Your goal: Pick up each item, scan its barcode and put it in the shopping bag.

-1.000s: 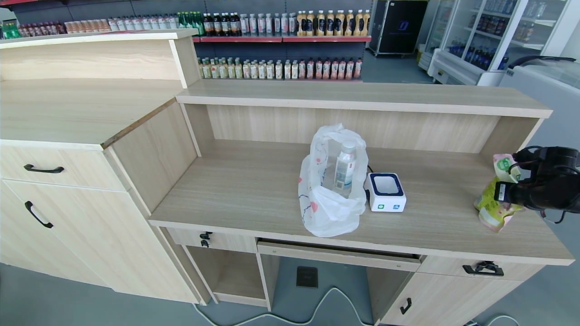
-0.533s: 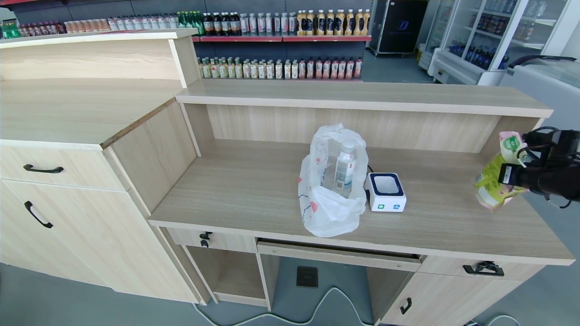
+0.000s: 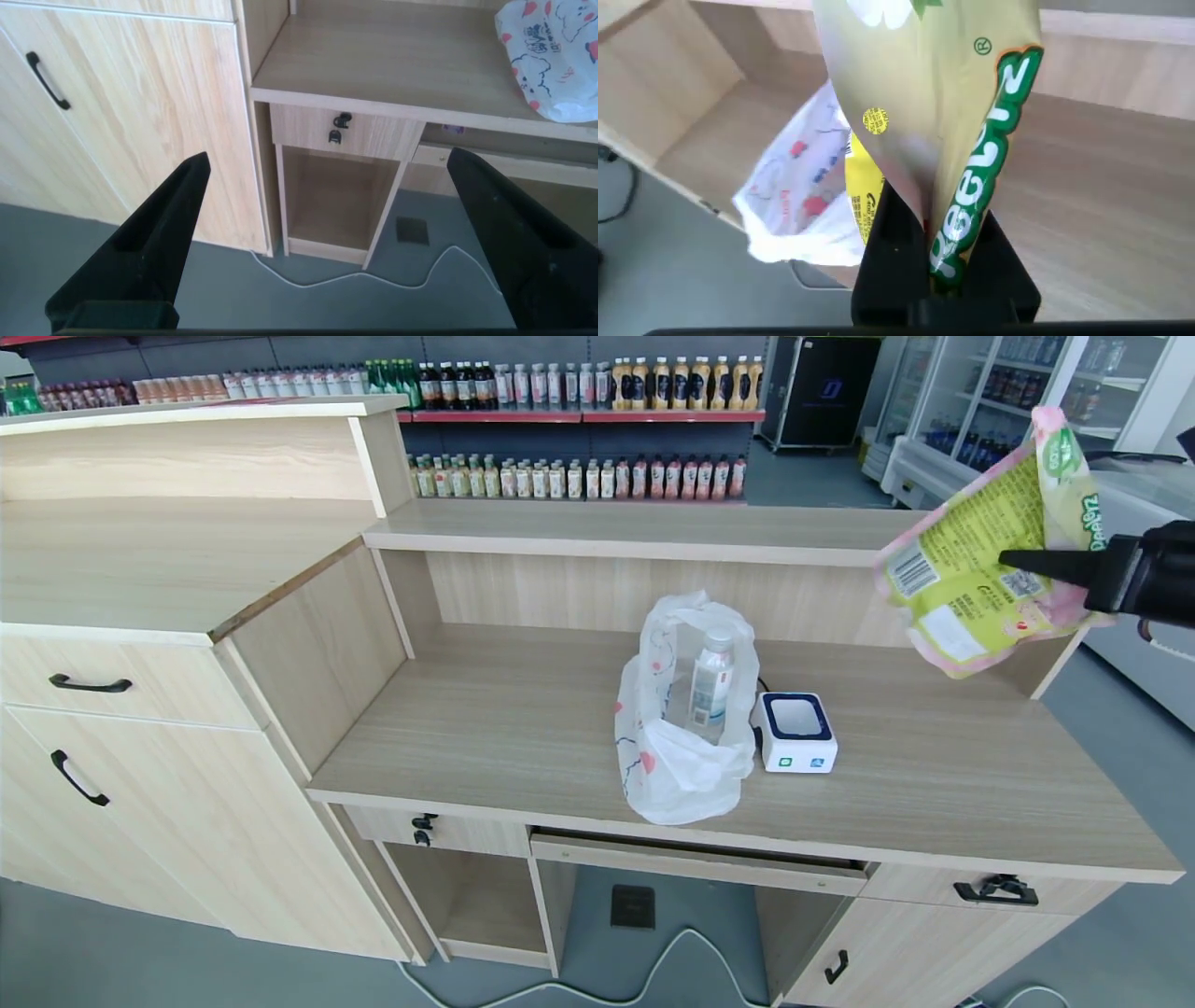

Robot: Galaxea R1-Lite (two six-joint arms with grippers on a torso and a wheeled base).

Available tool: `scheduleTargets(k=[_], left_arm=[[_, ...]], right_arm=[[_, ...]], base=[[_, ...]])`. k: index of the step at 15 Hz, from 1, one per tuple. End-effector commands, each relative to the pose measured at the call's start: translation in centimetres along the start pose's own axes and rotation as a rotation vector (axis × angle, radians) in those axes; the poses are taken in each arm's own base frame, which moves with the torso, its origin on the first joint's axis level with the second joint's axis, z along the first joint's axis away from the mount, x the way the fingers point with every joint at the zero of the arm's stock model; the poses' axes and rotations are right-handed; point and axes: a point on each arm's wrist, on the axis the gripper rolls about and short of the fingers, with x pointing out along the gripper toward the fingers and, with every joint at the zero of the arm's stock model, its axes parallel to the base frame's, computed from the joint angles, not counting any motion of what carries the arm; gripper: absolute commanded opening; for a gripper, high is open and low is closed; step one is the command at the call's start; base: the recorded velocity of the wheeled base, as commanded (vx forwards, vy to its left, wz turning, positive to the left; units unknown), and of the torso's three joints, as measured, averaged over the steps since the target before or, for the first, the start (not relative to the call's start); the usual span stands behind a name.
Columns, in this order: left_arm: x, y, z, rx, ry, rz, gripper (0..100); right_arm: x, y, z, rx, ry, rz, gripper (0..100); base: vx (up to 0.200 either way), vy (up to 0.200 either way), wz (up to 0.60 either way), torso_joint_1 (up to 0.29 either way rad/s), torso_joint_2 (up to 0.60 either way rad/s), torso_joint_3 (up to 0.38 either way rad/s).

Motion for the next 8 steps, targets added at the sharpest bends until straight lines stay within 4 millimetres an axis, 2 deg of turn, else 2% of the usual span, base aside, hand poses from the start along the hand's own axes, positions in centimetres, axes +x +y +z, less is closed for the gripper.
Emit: scheduleTargets(k=[1,4,7,8], left_arm=[[0.0,0.0,0.0,0.0,0.0,0.001,100],[0.0,0.0,0.0,0.0,0.0,0.001,100],[0.0,0.0,0.0,0.0,0.0,0.001,100],[0.0,0.0,0.0,0.0,0.0,0.001,100]], right_arm=[[-5.7,8.9,2.6,-0.07,-0.091,0.32,0],[-6.9,12.8,2.7,-0.069,-0.061,0.475,0],[-8.3,15.0,2.2,-0.054,-0.031,0.313,0],[-9.0,15.6,2.0,-0.042,-0.01,0.317,0]], base=[[0.0,0.0,0.0,0.0,0.0,0.0],[0.0,0.0,0.0,0.0,0.0,0.0],[0.0,0.0,0.0,0.0,0.0,0.0],[0.0,0.0,0.0,0.0,0.0,0.0]])
